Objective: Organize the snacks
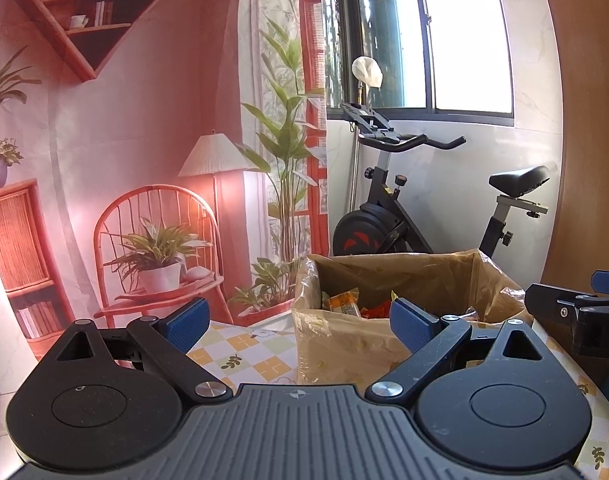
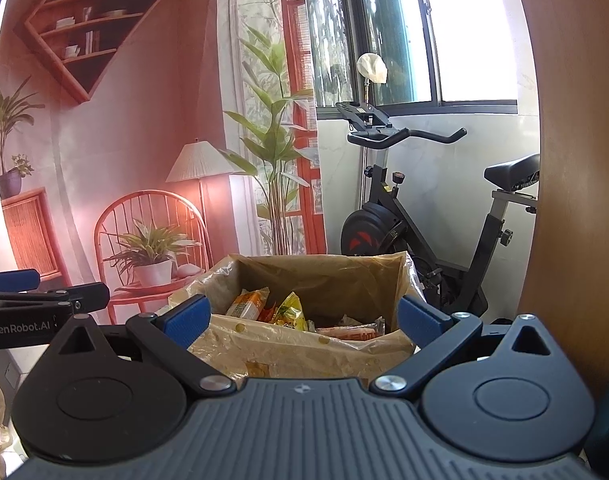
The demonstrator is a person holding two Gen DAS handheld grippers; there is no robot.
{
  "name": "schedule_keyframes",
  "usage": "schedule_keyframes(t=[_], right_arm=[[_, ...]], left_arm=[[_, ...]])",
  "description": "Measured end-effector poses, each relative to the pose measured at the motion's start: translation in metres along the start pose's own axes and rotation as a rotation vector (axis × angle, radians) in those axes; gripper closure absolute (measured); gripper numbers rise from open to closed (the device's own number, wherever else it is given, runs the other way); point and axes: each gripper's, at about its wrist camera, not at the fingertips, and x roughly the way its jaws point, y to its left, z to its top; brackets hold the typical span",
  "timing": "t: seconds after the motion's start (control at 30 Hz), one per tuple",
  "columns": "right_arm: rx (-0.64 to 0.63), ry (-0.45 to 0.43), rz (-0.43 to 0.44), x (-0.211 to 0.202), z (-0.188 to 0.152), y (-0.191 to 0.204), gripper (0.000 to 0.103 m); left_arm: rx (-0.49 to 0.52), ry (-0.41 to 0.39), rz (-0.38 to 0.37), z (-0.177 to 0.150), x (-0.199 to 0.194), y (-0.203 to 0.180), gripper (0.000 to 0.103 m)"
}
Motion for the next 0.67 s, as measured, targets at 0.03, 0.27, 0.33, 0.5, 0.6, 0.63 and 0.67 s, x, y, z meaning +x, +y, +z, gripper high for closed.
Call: schedule_keyframes(t=[0.03, 0.27, 0.33, 0.5, 0.6, 0.63, 0.67], right_arm=[[-0.001, -0.001, -0.002, -0.0003, -0.0003, -0.0004, 0.001], [0.012, 0.001, -0.005, -0.0015, -0.0039, -0.0038, 0.001], [0.016, 0.004, -0.006, -0.0005, -0.0042, -0.0046, 0.001], [0.017, 0.008, -0.001, -0.0005, -0.0063, -0.0047, 0.001], [0.017, 0.01, 0.001, -0.0007, -0.0067, -0.004, 0.001], [0.017, 0.01, 0.0, -0.0006, -0.0066, -0.0038, 0.001], [0.017, 0.01, -0.001, -0.0006, -0.0067, -0.0037, 0.001]], left_arm=[[-0.001, 0.002, -0.002, -0.0002, 0.0004, -0.0001, 0.005], [0.003, 0.012, -0.017, -0.0015, 0.0025, -0.0007, 0.005], [0.003, 0.014, -0.02, -0.0023, 0.0025, -0.0004, 0.005], [0.006, 0.007, -0.029, -0.004, 0.0008, 0.0003, 0.005], [-0.002, 0.008, -0.036, -0.0041, 0.0014, 0.0024, 0.005], [-0.005, 0.009, -0.033, -0.0037, 0.0024, 0.0035, 0.005], [-0.007, 0.01, -0.032, -0.0036, 0.0029, 0.004, 0.005]])
